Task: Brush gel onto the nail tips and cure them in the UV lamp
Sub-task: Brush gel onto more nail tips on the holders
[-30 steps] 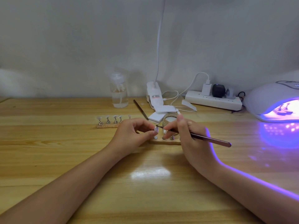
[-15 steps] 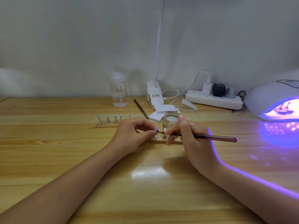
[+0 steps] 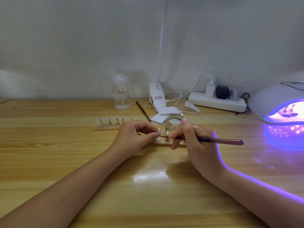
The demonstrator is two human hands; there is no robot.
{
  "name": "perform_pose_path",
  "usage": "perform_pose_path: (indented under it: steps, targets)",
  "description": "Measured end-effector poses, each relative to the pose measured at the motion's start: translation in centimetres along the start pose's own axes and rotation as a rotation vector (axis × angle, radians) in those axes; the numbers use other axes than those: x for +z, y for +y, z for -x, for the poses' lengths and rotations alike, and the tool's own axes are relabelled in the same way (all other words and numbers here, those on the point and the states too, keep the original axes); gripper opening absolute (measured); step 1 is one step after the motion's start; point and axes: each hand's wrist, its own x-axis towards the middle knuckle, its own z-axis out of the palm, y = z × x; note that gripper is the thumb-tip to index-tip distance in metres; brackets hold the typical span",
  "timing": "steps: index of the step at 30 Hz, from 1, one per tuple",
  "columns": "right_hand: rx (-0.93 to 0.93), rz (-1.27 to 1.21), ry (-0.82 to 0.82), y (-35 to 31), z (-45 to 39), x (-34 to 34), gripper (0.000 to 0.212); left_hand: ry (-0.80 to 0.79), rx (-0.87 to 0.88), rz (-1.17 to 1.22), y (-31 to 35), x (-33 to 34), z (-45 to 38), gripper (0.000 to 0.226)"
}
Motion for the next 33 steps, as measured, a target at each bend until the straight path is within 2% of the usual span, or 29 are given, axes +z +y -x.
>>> perform_pose_path:
  steps: [5, 13, 18, 22, 28, 33]
  targets:
    - [0.0, 0.108, -0.023, 0.06, -0.31, 0.23, 0.037, 0.008, -0.013, 0.004, 0.12, 0.09, 0.05, 0.018]
    - [-0.002, 0.037, 0.012, 0.01, -0.15, -0.01, 0.04, 0.015, -0.028, -0.005, 0.07, 0.03, 0.08, 0.017]
    - [0.048, 0.091, -0.032, -0.21, -0.21, 0.18, 0.04, 0.029, -0.034, -0.016, 0.01, 0.08, 0.04, 0.018]
    - [0.012, 0.006, -0.054, -0.28, 0.07, 0.02, 0.043, 0.031, -0.031, -0.019, -0.01, 0.06, 0.02, 0.019]
    - [0.012, -0.023, 0.022, -0.28, -0.22, -0.16, 0.038, 0.059, -0.006, -0.039, -0.18, 0.02, -0.05, 0.024]
    - [0.014, -0.017, 0.023, -0.41, -0.28, -0.02, 0.039, 0.021, -0.011, -0.011, -0.28, -0.07, -0.02, 0.024]
